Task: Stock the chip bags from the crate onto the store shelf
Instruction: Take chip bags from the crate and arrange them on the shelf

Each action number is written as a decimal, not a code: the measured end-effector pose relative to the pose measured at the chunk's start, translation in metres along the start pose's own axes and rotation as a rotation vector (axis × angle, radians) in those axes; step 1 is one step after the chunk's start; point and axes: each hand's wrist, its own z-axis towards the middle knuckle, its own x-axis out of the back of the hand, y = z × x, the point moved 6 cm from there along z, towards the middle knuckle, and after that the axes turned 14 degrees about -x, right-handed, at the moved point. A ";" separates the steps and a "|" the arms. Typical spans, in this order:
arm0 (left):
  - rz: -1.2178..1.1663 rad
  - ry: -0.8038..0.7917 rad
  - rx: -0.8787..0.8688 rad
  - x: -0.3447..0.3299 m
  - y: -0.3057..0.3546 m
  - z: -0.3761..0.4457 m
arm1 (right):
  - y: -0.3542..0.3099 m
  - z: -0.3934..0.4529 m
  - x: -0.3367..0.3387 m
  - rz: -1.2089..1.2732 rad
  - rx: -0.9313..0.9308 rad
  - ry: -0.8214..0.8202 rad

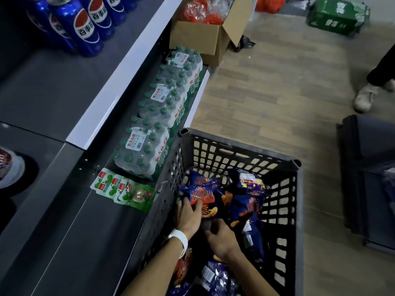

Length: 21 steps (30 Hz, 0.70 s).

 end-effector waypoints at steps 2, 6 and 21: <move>-0.104 -0.038 0.013 -0.006 -0.002 0.009 | 0.001 0.005 0.002 0.008 -0.003 -0.002; -0.335 -0.040 0.029 -0.015 0.001 0.021 | 0.003 0.011 0.004 0.024 0.005 -0.006; -0.208 0.066 0.045 -0.032 -0.030 0.053 | -0.006 0.017 -0.013 0.139 -0.044 0.039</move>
